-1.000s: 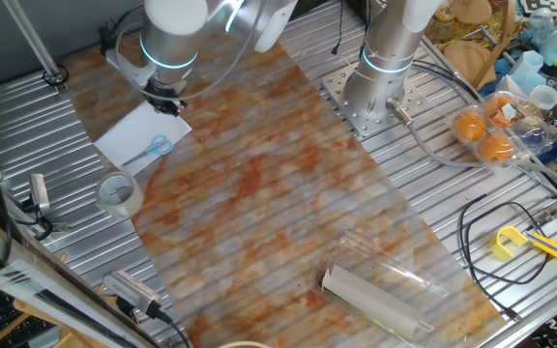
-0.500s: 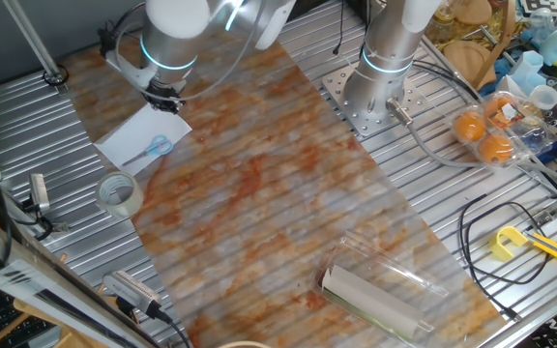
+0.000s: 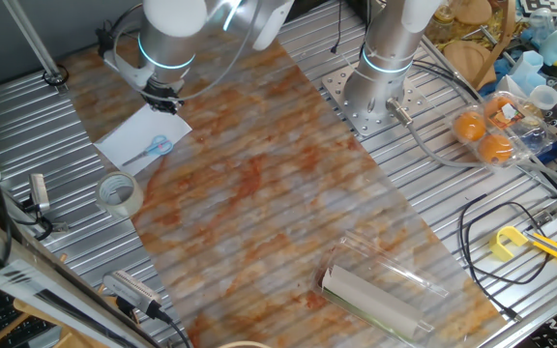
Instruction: Unfold a piece of paper
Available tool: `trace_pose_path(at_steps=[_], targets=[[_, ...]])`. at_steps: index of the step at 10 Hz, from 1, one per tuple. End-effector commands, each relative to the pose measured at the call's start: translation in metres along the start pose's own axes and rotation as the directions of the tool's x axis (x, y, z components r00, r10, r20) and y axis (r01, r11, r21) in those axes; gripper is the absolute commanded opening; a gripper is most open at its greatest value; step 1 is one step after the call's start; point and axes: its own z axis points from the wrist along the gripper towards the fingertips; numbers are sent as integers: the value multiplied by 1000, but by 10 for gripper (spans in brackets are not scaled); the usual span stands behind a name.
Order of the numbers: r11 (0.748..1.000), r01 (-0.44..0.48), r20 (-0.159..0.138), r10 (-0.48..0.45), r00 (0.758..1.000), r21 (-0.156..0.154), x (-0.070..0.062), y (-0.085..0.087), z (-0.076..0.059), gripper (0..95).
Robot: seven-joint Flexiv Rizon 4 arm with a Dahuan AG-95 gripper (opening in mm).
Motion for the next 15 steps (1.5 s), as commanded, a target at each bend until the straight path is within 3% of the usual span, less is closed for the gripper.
trace_pose_path(at_steps=[1, 3, 4, 7, 11, 12, 13, 14, 15], targets=[[999, -14, -12, 14, 1000, -33, 1, 1, -2, 0], [996, -71, -23, 70, 997, -60, 1, 1, -2, 0], [994, -96, -33, 94, 995, -57, 1, 1, -2, 0], [987, -141, -28, 139, 990, -77, 1, 1, -2, 0], [971, -226, -44, 223, 974, -83, -8, 18, -1, 0], [968, -243, -34, 242, 970, -64, -8, 17, 3, 0], [962, -266, 0, 266, 964, -57, -8, 14, 8, 0], [948, -312, 44, 315, 948, -56, -8, 11, 14, 0], [931, -360, 69, 364, 929, -55, -8, 4, 24, 0]])
